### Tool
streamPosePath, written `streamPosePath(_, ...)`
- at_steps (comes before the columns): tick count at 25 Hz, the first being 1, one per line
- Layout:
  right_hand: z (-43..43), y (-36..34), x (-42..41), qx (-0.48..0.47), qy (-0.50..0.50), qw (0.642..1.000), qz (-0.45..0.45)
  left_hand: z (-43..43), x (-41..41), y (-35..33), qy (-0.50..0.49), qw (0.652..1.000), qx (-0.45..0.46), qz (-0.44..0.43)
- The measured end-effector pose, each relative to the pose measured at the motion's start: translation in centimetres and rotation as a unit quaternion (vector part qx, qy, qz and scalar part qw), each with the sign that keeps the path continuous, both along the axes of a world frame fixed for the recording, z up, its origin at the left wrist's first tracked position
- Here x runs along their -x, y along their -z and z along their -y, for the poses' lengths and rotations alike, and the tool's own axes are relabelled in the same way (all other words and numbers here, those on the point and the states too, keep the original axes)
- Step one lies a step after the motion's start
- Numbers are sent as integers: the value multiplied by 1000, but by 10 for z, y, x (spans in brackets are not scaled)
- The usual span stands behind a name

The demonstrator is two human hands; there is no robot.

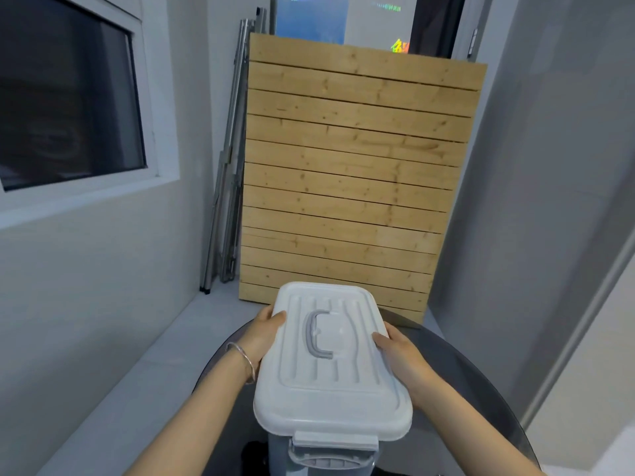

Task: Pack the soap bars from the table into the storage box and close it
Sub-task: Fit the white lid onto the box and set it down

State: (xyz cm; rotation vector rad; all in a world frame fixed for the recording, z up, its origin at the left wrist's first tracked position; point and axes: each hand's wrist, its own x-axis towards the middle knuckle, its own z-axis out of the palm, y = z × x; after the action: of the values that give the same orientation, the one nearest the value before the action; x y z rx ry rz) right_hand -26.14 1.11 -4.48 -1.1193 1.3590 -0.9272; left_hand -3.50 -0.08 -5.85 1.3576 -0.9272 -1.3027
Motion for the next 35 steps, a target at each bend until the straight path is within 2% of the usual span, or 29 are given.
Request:
streamPosePath(10, -8, 4, 6, 12, -7, 999, 32, -6, 5, 10, -25, 991, -35, -131)
streamPosePath(13, -23, 21, 23, -9, 1, 994, 109, -9, 10, 12, -84, 989, -21, -117)
streamPosePath(17, -44, 43, 61, 4, -16, 988, 154, -11, 46, 13, -205, 978, -15, -42)
streamPosePath(21, -50, 41, 85, 31, 34, 985, 168, 1, 105, 9, -337, 933, 13, -122)
streamPosePath(25, -55, 44, 78, -4, 100, 975, 199, 7, 157, 6, -397, 903, 45, -161)
streamPosePath(30, -48, 35, 65, 57, 267, 938, 211, 10, 162, 15, -383, 903, 53, -187)
streamPosePath(33, -44, 29, 54, 62, 253, 945, 199, 12, 145, 20, -359, 906, 38, -222)
streamPosePath(35, -40, 26, 46, 61, 233, 954, 179, 17, 126, 22, -344, 918, 28, -198)
